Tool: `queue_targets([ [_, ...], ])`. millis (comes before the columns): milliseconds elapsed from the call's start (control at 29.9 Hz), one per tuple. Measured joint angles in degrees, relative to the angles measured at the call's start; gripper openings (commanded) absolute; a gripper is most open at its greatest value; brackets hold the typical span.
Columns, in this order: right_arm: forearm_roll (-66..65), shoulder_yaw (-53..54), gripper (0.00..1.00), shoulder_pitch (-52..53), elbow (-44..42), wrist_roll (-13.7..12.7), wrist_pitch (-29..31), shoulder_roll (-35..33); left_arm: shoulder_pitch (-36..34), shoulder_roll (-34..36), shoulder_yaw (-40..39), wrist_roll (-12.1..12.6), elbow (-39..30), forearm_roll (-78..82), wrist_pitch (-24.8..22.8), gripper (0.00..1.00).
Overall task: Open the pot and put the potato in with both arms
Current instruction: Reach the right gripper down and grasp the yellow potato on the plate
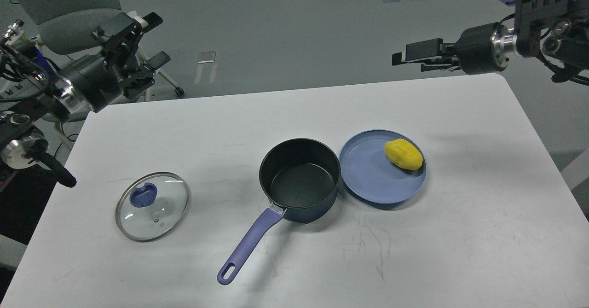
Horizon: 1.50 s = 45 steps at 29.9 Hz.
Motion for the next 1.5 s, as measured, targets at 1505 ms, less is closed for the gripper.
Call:
queue_targets([
  [1505,-16.7,-19.2,0.92,-5.1,-7.7,0.0,0.0,19.3,0.0,0.5,0.0,0.0,-4.2,0.3,0.2,0.97],
])
